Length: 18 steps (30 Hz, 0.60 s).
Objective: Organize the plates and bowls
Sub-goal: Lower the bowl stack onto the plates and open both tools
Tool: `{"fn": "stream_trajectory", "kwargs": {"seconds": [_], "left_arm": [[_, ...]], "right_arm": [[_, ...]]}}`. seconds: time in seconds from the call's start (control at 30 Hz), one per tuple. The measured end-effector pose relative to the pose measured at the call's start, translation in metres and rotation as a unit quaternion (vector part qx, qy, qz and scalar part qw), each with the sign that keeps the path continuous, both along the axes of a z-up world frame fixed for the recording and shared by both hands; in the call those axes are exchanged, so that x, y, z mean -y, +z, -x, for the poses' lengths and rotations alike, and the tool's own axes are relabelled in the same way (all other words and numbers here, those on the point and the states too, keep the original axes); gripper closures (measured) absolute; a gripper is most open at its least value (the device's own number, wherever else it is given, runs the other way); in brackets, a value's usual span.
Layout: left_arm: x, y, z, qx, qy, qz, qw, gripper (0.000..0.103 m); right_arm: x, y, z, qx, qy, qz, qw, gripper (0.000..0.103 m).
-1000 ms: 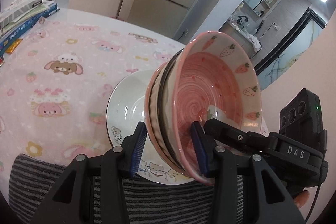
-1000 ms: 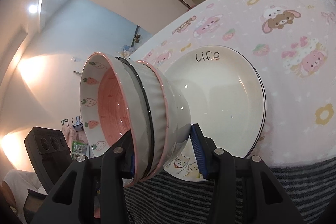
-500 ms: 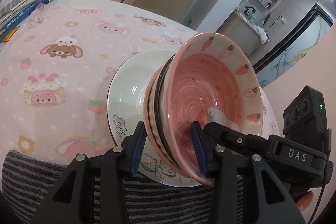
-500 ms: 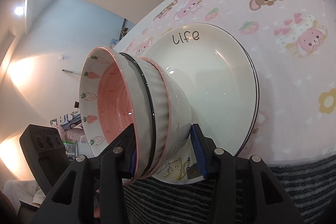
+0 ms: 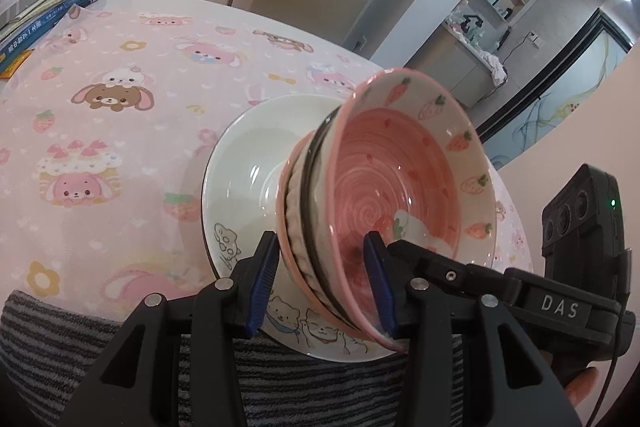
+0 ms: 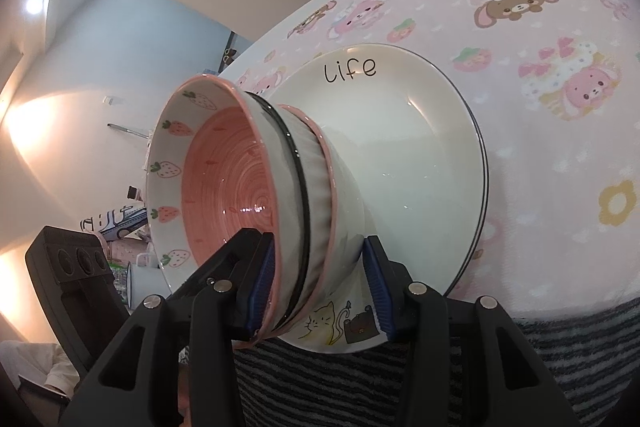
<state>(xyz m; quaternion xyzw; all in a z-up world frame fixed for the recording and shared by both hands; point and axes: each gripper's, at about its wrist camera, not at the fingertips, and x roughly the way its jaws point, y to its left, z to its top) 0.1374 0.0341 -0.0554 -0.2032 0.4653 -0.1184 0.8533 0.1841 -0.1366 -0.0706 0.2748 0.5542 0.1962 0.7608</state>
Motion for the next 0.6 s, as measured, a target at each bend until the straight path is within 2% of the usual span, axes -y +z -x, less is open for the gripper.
{"fn": "stream_trajectory", "kwargs": {"seconds": [0.2,0.27,0.33,0.4,0.5,0.57,0.6], "left_arm": [[0.002,0.009,0.001,0.023,0.004,-0.028,0.9993,0.063],[0.002,0.013,0.003,0.037,0.021,-0.057,0.9975,0.062],[0.003,0.021,0.009,0.072,0.041,-0.106,0.991,0.055],[0.002,0.029,0.015,0.101,0.057,-0.134,0.9841,0.054],[-0.001,0.046,0.029,0.148,0.058,-0.139,0.9773,0.051],[-0.001,0.061,0.042,0.186,0.061,-0.152,0.9687,0.046],[0.001,0.068,0.047,0.204,0.061,-0.16,0.9638,0.042]], "right_arm": [[0.001,0.02,0.003,0.056,-0.015,0.021,0.998,0.056],[0.005,0.028,0.006,0.078,-0.027,0.032,0.996,0.056],[0.006,0.035,0.008,0.099,-0.027,0.053,0.993,0.056],[0.007,0.044,0.012,0.123,-0.026,0.076,0.989,0.056],[0.015,0.068,0.027,0.185,-0.04,0.101,0.977,0.056],[0.014,0.083,0.038,0.224,-0.047,0.118,0.966,0.056],[0.014,0.095,0.048,0.255,-0.05,0.128,0.957,0.056]]}}
